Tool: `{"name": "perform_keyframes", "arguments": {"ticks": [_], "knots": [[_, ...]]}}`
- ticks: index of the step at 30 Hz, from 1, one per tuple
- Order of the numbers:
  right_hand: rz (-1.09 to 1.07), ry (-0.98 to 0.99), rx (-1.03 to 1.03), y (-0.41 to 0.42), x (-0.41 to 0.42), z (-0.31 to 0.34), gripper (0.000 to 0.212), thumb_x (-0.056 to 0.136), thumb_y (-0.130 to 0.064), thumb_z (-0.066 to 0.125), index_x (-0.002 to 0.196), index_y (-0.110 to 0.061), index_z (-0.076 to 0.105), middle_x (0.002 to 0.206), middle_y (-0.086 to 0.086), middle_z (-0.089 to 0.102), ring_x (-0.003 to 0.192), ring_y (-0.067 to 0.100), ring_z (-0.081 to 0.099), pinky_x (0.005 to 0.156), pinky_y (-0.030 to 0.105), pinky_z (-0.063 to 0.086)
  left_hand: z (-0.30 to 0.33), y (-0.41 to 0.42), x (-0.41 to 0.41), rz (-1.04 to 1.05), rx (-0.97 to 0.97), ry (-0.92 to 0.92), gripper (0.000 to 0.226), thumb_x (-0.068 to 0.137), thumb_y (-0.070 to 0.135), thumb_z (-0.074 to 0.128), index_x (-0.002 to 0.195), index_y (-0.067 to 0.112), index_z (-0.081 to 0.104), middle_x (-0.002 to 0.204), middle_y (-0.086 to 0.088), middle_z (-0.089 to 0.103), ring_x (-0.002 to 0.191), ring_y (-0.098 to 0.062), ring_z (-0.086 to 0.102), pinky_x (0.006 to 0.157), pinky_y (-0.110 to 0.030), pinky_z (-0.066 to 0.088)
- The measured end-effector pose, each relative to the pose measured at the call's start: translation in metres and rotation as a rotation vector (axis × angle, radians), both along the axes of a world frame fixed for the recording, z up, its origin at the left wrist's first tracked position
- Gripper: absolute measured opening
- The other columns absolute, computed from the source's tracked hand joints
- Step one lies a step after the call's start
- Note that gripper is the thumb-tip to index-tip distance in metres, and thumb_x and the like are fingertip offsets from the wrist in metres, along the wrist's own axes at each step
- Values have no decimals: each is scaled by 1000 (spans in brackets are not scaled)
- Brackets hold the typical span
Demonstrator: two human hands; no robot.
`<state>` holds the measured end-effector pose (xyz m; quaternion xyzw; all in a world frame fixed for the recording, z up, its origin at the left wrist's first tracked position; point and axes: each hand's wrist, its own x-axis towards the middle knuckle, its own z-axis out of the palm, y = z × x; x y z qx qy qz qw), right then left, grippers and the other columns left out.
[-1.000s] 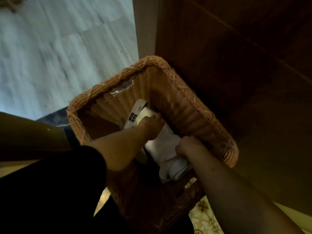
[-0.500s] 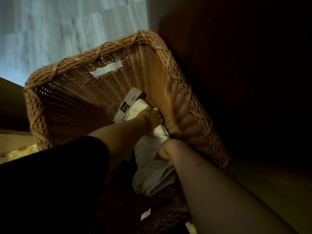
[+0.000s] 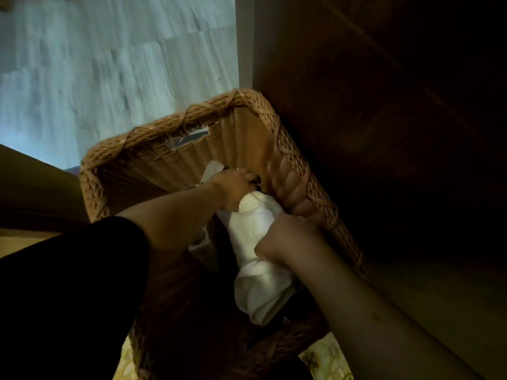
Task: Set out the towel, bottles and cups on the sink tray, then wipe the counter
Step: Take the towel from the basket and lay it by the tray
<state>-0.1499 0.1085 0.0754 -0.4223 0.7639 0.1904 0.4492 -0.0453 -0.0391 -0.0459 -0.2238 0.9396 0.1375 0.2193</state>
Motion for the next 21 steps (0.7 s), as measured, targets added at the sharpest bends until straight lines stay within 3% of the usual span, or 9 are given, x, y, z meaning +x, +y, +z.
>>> {"name": "perform_keyframes", "arguments": {"ticks": [3, 6, 9, 13, 16, 21], "knots": [[-31, 53, -205, 12, -6, 38, 76, 82, -43, 68, 148, -24, 38, 141, 13, 51, 125, 33, 51, 94, 39, 45, 32, -1, 6, 75, -18, 100, 60, 78, 51, 71, 129, 20, 61, 128, -5, 59, 117, -25, 51, 96, -36, 42], [-36, 42, -334, 28, -19, 77, 78, 83, -42, 66, 152, -37, 29, 141, 6, 50, 125, 30, 48, 90, 37, 42, 68, 3, 9, 53, -76, 193, 48, 79, 59, 61, 110, 23, 67, 115, -1, 65, 111, -24, 54, 97, -38, 43], [-34, 31, -443, 40, -30, 114, 72, 82, -43, 64, 148, -38, 36, 134, 2, 55, 117, 26, 52, 78, 31, 36, 108, 11, 18, 101, -85, 280, 40, 82, 56, 58, 99, 21, 65, 102, -2, 68, 100, -23, 61, 91, -32, 43], [39, -2, -597, 53, -36, 161, 66, 79, -42, 63, 142, -35, 46, 124, -3, 59, 109, 24, 55, 72, 28, 35, 163, 26, 40, 228, -138, 298, 44, 80, 57, 60, 103, 19, 60, 100, -3, 67, 95, -23, 62, 83, -40, 51], [120, -34, -709, 60, -48, 196, 54, 75, -39, 65, 128, -36, 53, 96, -11, 54, 89, 17, 52, 55, 23, 27, 209, 49, 62, 355, -222, 385, 46, 74, 56, 62, 104, 21, 60, 99, 0, 67, 93, -22, 59, 78, -35, 46], [182, -146, -945, 71, -63, 249, 32, 68, -33, 70, 97, -40, 60, 81, -15, 60, 71, 7, 55, 51, 24, 36, 291, 100, 106, 534, -356, 477, 39, 76, 56, 67, 95, 22, 59, 88, 4, 59, 83, -19, 52, 67, -36, 45]]}}
